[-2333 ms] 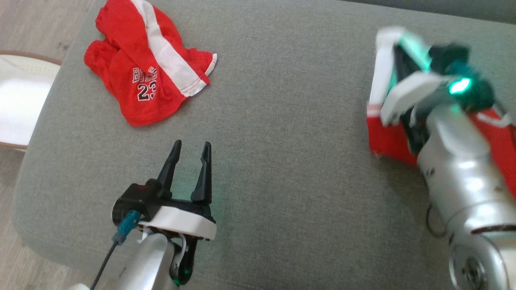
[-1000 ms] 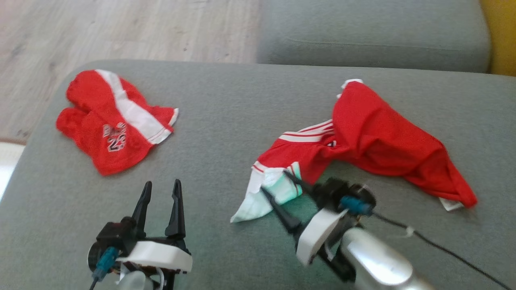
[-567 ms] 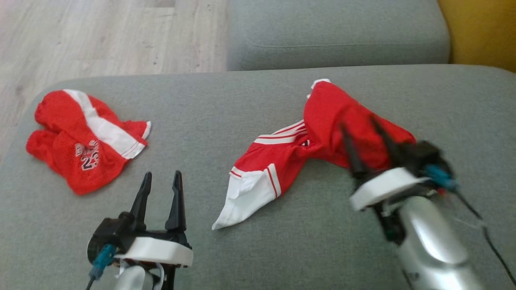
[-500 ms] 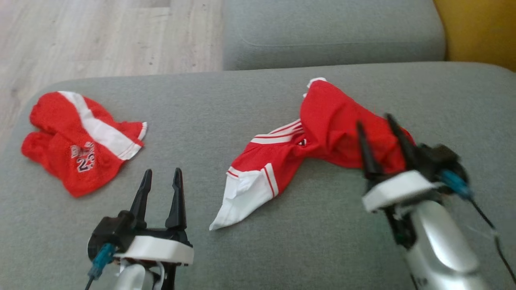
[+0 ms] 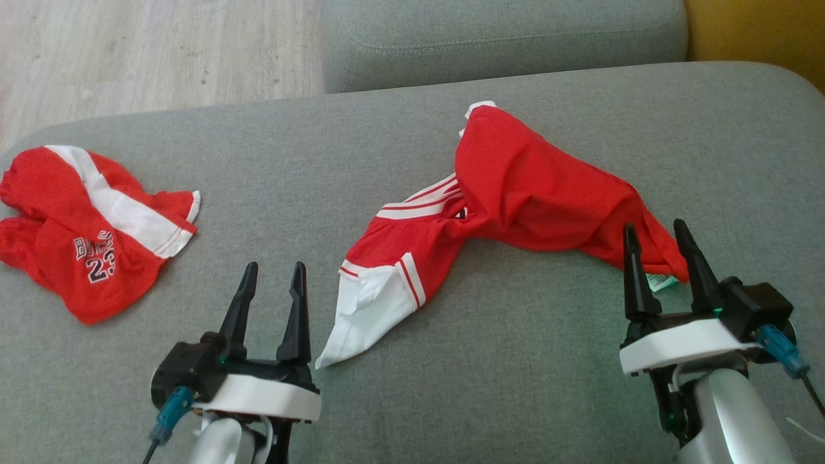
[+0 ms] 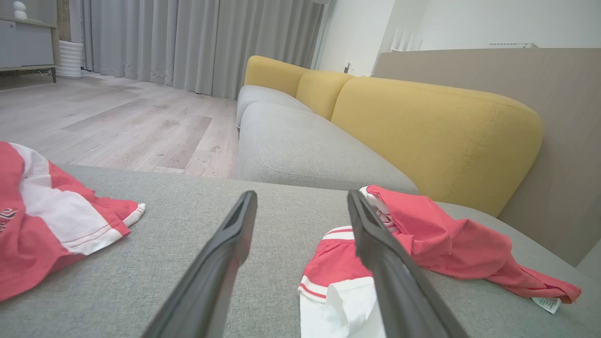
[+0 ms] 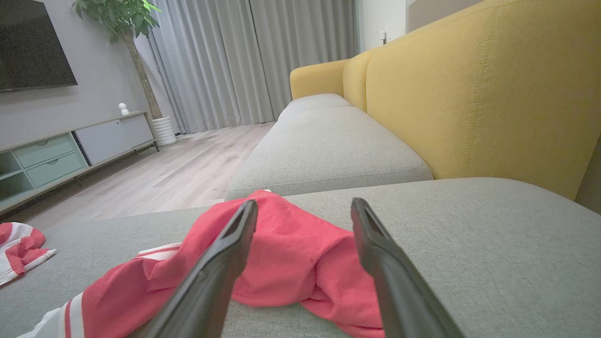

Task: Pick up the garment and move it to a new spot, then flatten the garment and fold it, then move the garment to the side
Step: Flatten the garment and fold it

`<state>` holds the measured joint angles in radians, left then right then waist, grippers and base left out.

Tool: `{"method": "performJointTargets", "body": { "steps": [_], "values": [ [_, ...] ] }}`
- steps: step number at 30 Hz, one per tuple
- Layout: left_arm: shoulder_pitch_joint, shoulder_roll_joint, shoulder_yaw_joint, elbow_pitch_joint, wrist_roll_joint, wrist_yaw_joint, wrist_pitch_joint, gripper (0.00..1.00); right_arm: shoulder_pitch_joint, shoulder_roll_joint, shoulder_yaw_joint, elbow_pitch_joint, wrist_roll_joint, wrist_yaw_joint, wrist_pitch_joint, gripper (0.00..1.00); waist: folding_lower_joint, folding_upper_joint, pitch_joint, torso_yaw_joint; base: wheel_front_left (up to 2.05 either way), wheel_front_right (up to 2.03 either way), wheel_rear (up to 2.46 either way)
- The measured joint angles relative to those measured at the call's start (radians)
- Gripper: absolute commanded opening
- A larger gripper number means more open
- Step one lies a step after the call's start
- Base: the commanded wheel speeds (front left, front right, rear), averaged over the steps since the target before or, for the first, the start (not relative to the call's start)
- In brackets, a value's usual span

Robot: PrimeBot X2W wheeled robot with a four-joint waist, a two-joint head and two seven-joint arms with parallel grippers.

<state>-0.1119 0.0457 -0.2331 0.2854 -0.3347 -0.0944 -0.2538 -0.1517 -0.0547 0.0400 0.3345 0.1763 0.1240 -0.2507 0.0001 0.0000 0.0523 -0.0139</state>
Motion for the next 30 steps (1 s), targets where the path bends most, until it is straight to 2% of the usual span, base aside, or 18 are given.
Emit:
{"method": "performJointTargets", "body": {
  "steps": [9,13,16,20,25,26,30],
  "values": [
    [-0.007,0.0,-0.021,0.002,0.0,-0.002,0.0,1.0,-0.022,0.002,-0.01,0.006,-0.041,0.0,0.0,1.0,-0.0001,0.0,0.027,0.022,0.0,0.0,0.0],
    [-0.022,0.0,-0.03,0.004,0.0,-0.003,0.0,1.0,-0.123,0.002,-0.024,0.04,-0.104,0.0,0.007,1.0,0.0,0.0,0.057,0.046,0.0,0.0,0.0],
    [-0.055,0.0,-0.047,0.005,-0.004,-0.003,0.0,1.0,-0.233,-0.002,-0.042,0.078,-0.142,0.0,0.053,1.0,0.0,0.0,0.085,0.073,0.0,0.0,0.0],
    [-0.093,-0.001,-0.072,0.005,-0.027,-0.002,0.0,1.0,-0.383,-0.041,-0.049,0.173,-0.163,0.0,0.138,1.0,0.0001,0.0,0.126,0.122,0.0,0.0,0.0],
    [-0.117,-0.001,-0.119,0.018,-0.046,0.0,0.0,1.0,-0.561,-0.102,-0.049,0.353,-0.175,0.0,0.259,1.0,0.0001,0.0,0.177,0.192,0.0,0.0,0.0],
    [-0.117,-0.001,-0.119,0.018,-0.046,0.0,0.0,1.0,-0.561,-0.102,-0.049,0.353,-0.175,0.0,0.259,1.0,0.0001,0.0,0.177,0.192,0.0,0.0,0.0],
    [-0.135,-0.001,-0.15,0.025,-0.066,0.006,0.0,1.0,-0.675,-0.138,-0.041,0.506,-0.178,0.0,0.331,1.0,0.0001,0.0,0.212,0.249,0.0,0.0,0.0]
  ]
}}
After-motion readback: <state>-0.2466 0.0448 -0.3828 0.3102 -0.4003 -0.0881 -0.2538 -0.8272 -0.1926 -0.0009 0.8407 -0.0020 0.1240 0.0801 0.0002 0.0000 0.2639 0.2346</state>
